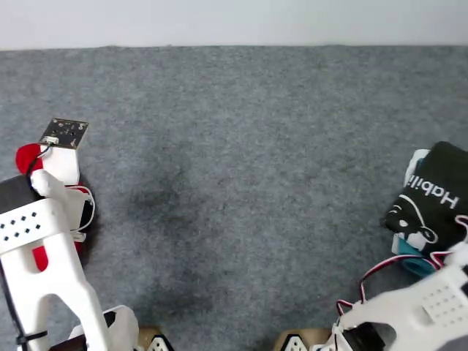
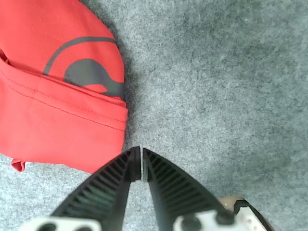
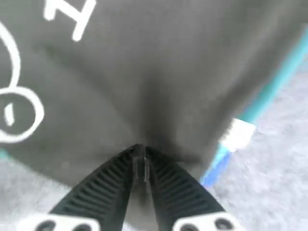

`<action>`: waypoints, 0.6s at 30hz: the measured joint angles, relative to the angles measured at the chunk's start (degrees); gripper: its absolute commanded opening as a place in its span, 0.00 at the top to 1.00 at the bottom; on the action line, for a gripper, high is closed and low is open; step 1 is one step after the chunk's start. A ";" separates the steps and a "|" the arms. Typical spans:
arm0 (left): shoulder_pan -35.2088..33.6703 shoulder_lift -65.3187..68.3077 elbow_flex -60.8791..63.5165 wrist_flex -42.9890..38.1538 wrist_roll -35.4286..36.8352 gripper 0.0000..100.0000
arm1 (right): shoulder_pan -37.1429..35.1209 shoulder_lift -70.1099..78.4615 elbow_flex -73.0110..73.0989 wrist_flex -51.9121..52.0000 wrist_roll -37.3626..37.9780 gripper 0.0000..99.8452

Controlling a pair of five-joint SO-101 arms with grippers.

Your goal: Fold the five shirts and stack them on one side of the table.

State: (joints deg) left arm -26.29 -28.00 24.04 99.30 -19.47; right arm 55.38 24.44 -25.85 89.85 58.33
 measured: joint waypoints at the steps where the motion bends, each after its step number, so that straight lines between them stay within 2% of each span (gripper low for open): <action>1: 0.00 0.00 0.00 0.00 0.00 0.99 | -0.79 -1.41 -0.97 1.67 0.00 0.99; 6: 0.00 0.00 0.00 0.00 0.00 0.99 | -6.15 -7.21 -2.55 9.67 0.00 0.99; 9: 0.00 -0.35 0.00 0.00 0.00 0.99 | -9.23 -8.88 -2.55 10.64 -0.09 0.99; 16: 0.00 -8.35 0.18 0.00 0.00 0.98 | -12.84 -15.56 -1.05 10.64 -10.46 0.99; 18: 0.00 -9.23 1.23 0.00 0.00 0.94 | -13.98 -18.11 2.02 10.64 -11.78 0.99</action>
State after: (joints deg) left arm -26.29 -37.23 25.27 99.30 -19.47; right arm 41.41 6.33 -23.82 100.48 46.55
